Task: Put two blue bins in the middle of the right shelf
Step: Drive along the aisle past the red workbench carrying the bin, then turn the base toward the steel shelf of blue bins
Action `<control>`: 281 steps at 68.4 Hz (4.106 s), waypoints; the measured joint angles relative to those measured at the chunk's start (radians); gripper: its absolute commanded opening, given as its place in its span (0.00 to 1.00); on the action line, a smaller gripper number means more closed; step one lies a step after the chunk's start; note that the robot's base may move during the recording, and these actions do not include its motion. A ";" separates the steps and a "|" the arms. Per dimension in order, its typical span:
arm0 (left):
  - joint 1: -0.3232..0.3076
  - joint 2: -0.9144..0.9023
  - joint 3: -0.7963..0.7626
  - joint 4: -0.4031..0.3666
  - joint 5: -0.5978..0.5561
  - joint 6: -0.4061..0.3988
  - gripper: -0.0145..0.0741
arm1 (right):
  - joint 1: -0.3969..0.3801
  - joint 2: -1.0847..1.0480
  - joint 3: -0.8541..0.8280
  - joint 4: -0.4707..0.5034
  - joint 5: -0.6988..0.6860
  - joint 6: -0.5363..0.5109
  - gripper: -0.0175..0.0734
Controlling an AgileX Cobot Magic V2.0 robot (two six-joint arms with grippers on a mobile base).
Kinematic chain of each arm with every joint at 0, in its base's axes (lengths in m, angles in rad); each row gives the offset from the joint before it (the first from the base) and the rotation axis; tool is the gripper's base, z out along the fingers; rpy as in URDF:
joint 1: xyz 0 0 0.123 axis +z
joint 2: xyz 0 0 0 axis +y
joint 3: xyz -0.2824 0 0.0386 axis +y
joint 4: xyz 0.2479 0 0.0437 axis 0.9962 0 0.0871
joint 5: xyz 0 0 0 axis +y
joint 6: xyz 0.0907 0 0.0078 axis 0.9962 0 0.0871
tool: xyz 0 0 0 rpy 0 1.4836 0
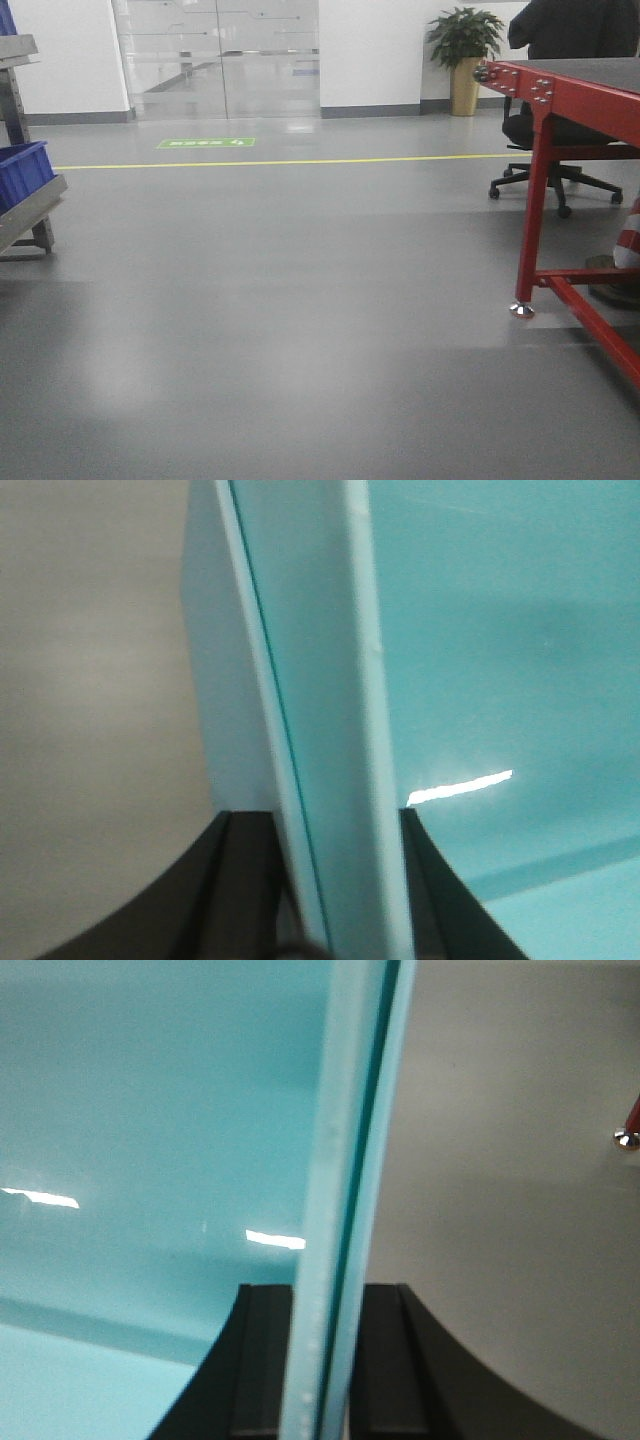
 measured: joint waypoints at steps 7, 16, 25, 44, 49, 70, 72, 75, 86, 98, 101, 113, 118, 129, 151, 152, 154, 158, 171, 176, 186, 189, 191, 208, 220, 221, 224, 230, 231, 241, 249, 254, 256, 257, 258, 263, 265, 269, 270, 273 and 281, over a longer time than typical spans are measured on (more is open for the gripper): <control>0.000 0.000 0.000 0.000 0.000 0.000 0.04 | 0.000 0.000 0.000 0.000 0.000 0.000 0.02; 0.000 0.000 0.000 0.000 0.000 0.000 0.04 | 0.000 0.000 0.000 0.000 0.000 0.000 0.02; 0.000 0.000 0.000 0.000 0.000 0.000 0.04 | 0.000 0.000 0.000 0.000 0.000 0.000 0.02; 0.000 0.000 0.000 0.000 0.000 0.000 0.04 | 0.000 0.000 0.000 0.000 0.000 0.000 0.02; 0.000 0.000 0.000 0.000 0.000 0.000 0.04 | 0.000 0.000 0.000 0.000 0.000 0.000 0.02; 0.000 0.000 0.000 0.000 0.000 0.000 0.04 | 0.000 0.000 0.000 0.000 0.000 0.000 0.02; 0.000 0.000 0.000 0.000 0.000 0.000 0.04 | 0.000 0.000 0.000 0.000 0.000 0.000 0.02; 0.000 0.000 0.000 0.000 0.000 0.000 0.04 | 0.000 0.000 0.000 0.000 0.000 0.000 0.02; 0.000 0.000 0.000 0.000 -0.002 0.000 0.04 | 0.000 0.000 0.000 0.000 0.000 0.000 0.02; 0.000 0.000 0.000 0.000 -0.002 0.000 0.04 | 0.000 0.000 0.000 0.000 0.000 0.000 0.02; 0.000 0.000 0.000 -0.002 -0.002 0.000 0.04 | 0.000 0.000 0.000 0.000 0.000 0.000 0.02; 0.000 0.000 0.000 -0.002 -0.002 0.000 0.04 | 0.000 0.000 0.000 0.000 0.000 0.000 0.02; 0.000 0.000 0.000 -0.002 -0.002 0.000 0.04 | 0.000 0.000 0.000 0.000 0.000 0.000 0.02; 0.000 0.000 0.000 -0.002 -0.002 0.000 0.04 | 0.000 0.000 0.000 0.000 0.000 0.000 0.02; 0.000 0.000 0.000 -0.002 -0.002 0.000 0.04 | 0.000 0.000 0.000 0.000 0.000 0.000 0.02; 0.000 0.000 0.000 -0.002 -0.002 0.000 0.04 | 0.000 0.000 0.000 0.000 0.000 0.000 0.02; 0.000 0.000 0.000 -0.002 -0.002 0.000 0.04 | 0.000 0.000 0.000 0.000 0.000 0.000 0.02; 0.000 0.000 0.000 -0.002 -0.002 0.000 0.04 | 0.000 0.000 0.000 0.000 0.000 0.000 0.02; 0.000 0.000 0.000 -0.002 -0.002 0.000 0.04 | 0.000 0.000 0.000 0.000 0.000 0.000 0.02; 0.000 0.000 0.000 -0.002 -0.002 0.000 0.04 | 0.000 0.000 0.000 0.000 0.000 0.000 0.02; 0.000 0.000 0.000 -0.002 -0.002 0.000 0.04 | 0.000 0.000 0.000 0.000 0.000 0.000 0.02; 0.000 0.000 0.000 -0.002 -0.002 0.000 0.04 | 0.000 0.000 0.000 0.000 0.000 0.000 0.02; 0.000 0.000 0.000 -0.002 -0.002 0.000 0.04 | 0.000 0.000 0.000 0.000 0.000 0.000 0.02; 0.000 0.000 0.000 -0.002 -0.002 0.000 0.04 | 0.000 0.000 0.000 0.000 0.000 0.000 0.02; 0.000 0.000 0.000 -0.002 -0.002 0.000 0.04 | 0.000 0.000 0.000 0.000 0.000 0.000 0.02; 0.000 0.000 0.000 -0.002 -0.002 0.000 0.04 | 0.000 0.000 0.000 0.000 0.000 0.000 0.02; 0.000 0.000 0.000 -0.002 -0.002 0.000 0.04 | 0.000 0.000 0.000 0.000 0.000 0.000 0.02; 0.000 0.000 0.000 -0.002 -0.002 0.000 0.04 | 0.000 0.000 0.000 0.000 0.000 0.000 0.02; 0.000 0.000 0.000 -0.002 -0.002 0.000 0.04 | 0.000 0.000 0.000 0.000 0.000 0.000 0.02; 0.000 0.000 0.000 -0.002 -0.002 0.000 0.04 | 0.000 0.000 0.000 0.000 0.000 0.000 0.02; 0.000 0.000 0.000 -0.002 -0.002 0.000 0.04 | 0.000 0.000 0.000 0.000 0.000 0.000 0.02; 0.000 0.000 0.000 -0.002 -0.002 0.000 0.04 | 0.000 0.000 0.000 0.000 -0.002 0.000 0.02; 0.000 0.000 0.000 -0.002 -0.002 0.000 0.04 | 0.000 0.000 0.000 0.000 -0.002 0.000 0.02; 0.000 0.000 0.000 -0.002 -0.002 0.000 0.04 | 0.000 0.000 0.000 0.000 -0.002 0.000 0.02; 0.000 0.000 0.000 -0.002 -0.002 0.000 0.04 | 0.000 0.000 0.000 0.000 -0.002 0.000 0.02; 0.000 0.000 0.000 -0.002 -0.002 0.000 0.04 | 0.000 0.000 0.000 0.000 -0.002 0.000 0.02; 0.000 0.000 0.000 -0.002 -0.002 0.000 0.04 | 0.000 0.000 0.000 0.000 -0.002 0.000 0.02; 0.000 0.000 0.000 0.000 -0.002 0.000 0.04 | 0.000 0.000 0.000 0.000 -0.002 0.000 0.02; 0.000 0.000 0.000 0.000 -0.002 0.000 0.04 | 0.000 0.000 0.000 0.000 -0.002 0.000 0.02; 0.000 0.000 0.000 0.000 -0.002 0.000 0.04 | 0.000 0.000 0.000 0.000 -0.002 0.000 0.02; 0.000 0.000 0.000 0.000 -0.002 0.000 0.04 | 0.000 0.000 0.000 0.000 -0.002 0.000 0.02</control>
